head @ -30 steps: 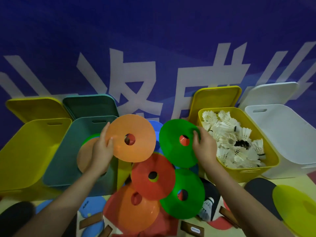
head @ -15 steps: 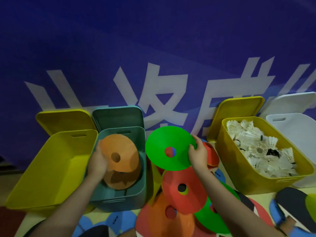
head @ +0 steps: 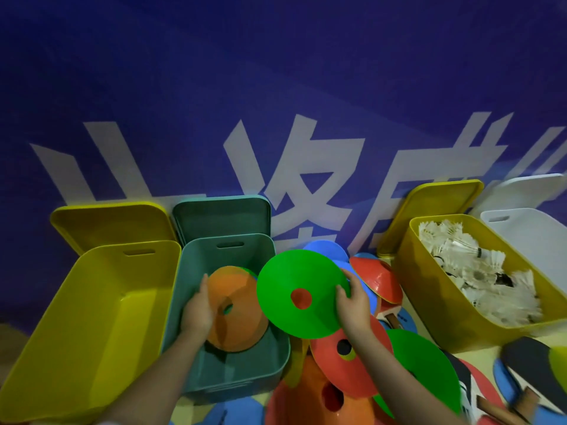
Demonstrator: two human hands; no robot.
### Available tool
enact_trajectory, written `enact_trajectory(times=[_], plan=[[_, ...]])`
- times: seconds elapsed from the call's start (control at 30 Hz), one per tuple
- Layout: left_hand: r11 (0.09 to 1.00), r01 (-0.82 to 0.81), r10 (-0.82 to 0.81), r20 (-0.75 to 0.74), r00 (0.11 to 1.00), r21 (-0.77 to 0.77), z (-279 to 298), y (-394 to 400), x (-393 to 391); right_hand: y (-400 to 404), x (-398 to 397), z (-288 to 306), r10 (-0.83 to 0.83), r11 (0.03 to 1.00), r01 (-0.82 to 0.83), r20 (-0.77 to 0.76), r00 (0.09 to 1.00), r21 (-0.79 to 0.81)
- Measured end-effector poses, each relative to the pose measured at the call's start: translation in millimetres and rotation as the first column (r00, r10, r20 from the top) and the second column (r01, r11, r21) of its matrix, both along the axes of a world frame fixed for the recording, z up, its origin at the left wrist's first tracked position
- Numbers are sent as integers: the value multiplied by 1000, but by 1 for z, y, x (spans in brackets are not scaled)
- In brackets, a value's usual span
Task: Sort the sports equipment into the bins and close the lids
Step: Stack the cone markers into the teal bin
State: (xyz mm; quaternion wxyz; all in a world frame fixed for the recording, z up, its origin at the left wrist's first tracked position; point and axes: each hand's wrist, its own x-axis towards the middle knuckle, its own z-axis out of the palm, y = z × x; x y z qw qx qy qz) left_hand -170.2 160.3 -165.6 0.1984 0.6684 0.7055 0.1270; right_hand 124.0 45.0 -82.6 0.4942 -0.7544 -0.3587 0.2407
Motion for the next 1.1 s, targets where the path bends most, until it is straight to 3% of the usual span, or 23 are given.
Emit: enact_trajectory(times=[0.17,0.27,0.4,0.53,0.6,0.7,0.87,1.03,1.1], plan=[[989,137,-136,-14,991,47,-22,42,-4,10,3,-1,-41,999,41,5,999,-28],[991,130,-130,33,991,10,-30,58,-2,22,6,-1,-40,999,41,27,999,-26],[976,131,-130,14,991,-174,-32,64,4,42,8,-5,-31,999,32,40,999,-38],[861,266,-260,73,963,-433,-44,52,3,60,5,-6,0,999,2,39,999,-54],[834,259,-259,69,963,-486,-53,48,-1,65,3,-6,-1,999,3,29,1000,-45],[866,214,-185,109,977,-452,-54,46,0,65,1,-3,-4,999,4,9,1000,-39],[981,65,-37,156,987,-182,-37,34,0,56,-2,5,23,1000,-23,13,1000,8],[969,-66,104,147,984,-238,-25,21,1,43,-10,14,58,998,-60,57,997,31],[979,-64,100,186,977,-192,-8,17,5,40,-15,20,88,994,-93,95,992,50]])
